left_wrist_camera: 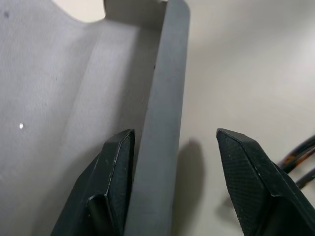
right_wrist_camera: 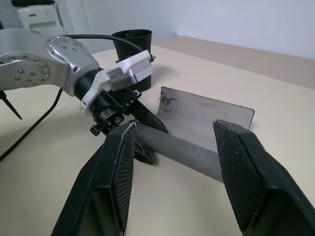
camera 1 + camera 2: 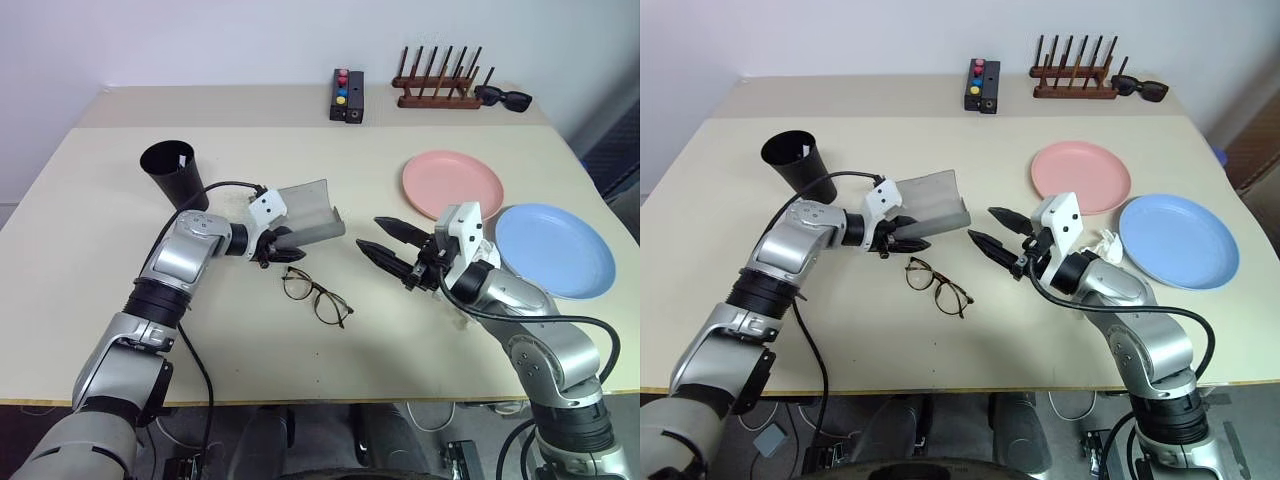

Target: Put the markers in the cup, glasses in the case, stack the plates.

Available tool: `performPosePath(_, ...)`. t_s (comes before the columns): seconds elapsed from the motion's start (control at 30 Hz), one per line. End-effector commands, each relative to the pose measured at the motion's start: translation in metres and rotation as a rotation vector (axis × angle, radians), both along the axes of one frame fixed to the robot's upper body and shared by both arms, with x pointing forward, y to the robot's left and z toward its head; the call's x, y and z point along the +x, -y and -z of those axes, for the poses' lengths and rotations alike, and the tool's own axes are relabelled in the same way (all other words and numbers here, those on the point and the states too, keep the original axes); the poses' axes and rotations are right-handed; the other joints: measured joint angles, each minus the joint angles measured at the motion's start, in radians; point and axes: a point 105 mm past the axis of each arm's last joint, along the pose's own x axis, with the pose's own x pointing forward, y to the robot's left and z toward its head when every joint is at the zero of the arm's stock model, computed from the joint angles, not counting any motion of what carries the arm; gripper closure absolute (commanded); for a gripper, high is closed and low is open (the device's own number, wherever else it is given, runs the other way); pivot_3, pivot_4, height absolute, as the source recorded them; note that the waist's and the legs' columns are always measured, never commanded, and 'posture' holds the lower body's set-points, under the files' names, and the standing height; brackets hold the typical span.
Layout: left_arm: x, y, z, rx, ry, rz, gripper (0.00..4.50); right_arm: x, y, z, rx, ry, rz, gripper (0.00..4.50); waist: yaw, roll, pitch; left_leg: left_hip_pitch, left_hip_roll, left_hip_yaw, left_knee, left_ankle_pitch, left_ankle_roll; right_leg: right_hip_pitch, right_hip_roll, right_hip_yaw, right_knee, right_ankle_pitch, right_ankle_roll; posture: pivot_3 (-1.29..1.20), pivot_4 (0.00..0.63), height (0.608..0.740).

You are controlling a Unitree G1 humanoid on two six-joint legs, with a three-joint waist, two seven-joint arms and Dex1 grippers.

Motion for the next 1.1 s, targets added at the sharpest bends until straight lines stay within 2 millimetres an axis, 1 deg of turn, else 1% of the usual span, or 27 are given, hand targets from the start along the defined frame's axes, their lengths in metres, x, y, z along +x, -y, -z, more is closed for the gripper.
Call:
performPosePath(0.03,0.001,0.002,-0.008,0.017,0.062,0.01,3.0,-0.002,-0.004,-0.009,0.015,0.043,-0.019,1.97,0.0,0.0,0.0,0.0,0.0,0.0,0.0,0.0,0.0,0.0,0.0,0.0,0.0,0.0,0.0,0.0,0.15,0.735)
performPosePath(0.17,-0.002,0.006,-0.007,0.016,0.067,0.046,3.0,-0.001,-0.004,-0.01,0.014,0.046,-0.021,1.97,0.0,0.0,0.0,0.0,0.0,0.0,0.0,0.0,0.0,0.0,0.0,0.0,0.0,0.0,0.0,0.0,0.15,0.735)
performPosePath(0.3,-0.013,0.013,-0.008,-0.009,0.073,0.117,3.0,-0.001,-0.004,-0.01,0.013,0.047,-0.022,1.97,0.0,0.0,0.0,0.0,0.0,0.0,0.0,0.0,0.0,0.0,0.0,0.0,0.0,0.0,0.0,0.0,0.15,0.735)
performPosePath(0.4,-0.03,0.021,-0.012,-0.041,0.061,0.228,3.0,-0.001,-0.003,-0.009,0.011,0.046,-0.022,1.97,0.0,0.0,0.0,0.0,0.001,0.0,0.0,0.0,0.0,0.0,0.0,0.0,0.0,0.0,0.0,0.0,0.15,0.735)
performPosePath(0.47,-0.036,0.022,-0.011,-0.034,0.062,0.259,3.0,-0.001,-0.003,-0.009,0.011,0.047,-0.022,1.97,0.0,0.0,0.0,0.0,0.001,0.0,0.0,0.0,0.0,0.0,0.0,0.0,0.0,0.0,0.0,0.0,0.15,0.735)
performPosePath(0.7,-0.033,0.021,-0.008,-0.014,0.075,0.251,3.0,-0.001,-0.005,-0.009,0.011,0.049,-0.021,1.97,0.0,0.0,0.0,0.0,0.001,0.0,0.0,0.0,0.0,0.0,0.0,0.0,0.0,0.0,0.0,0.0,0.15,0.735)
performPosePath(0.8,-0.024,0.018,-0.004,0.03,0.117,0.222,3.0,-0.001,-0.005,-0.01,0.012,0.05,-0.021,1.97,0.0,0.0,0.0,0.0,0.001,0.0,0.0,0.0,0.0,0.0,0.0,0.0,0.0,0.0,0.0,0.0,0.15,0.735)
performPosePath(0.9,-0.018,0.016,-0.006,0.032,0.14,0.2,3.0,-0.001,-0.006,-0.01,0.012,0.051,-0.022,1.97,0.001,0.0,0.0,0.0,0.001,0.0,0.0,0.0,0.0,0.0,0.0,0.0,0.0,0.0,0.0,0.0,0.15,0.735)
performPosePath(1.0,-0.011,0.013,-0.007,0.024,0.112,0.153,3.0,-0.001,-0.006,-0.011,0.013,0.052,-0.022,1.97,0.0,0.0,0.0,0.001,0.0,0.0,0.0,0.0,0.0,0.001,0.0,0.0,0.0,0.0,0.0,0.0,0.15,0.735)
performPosePath(1.1,-0.005,0.008,-0.006,0.033,0.107,0.11,3.86,-0.001,-0.006,-0.01,0.014,0.051,-0.023,1.97,-0.001,0.0,0.0,0.001,0.0,0.0,0.001,0.0,0.0,0.001,0.0,0.0,0.001,0.0,0.0,0.0,0.15,0.735)
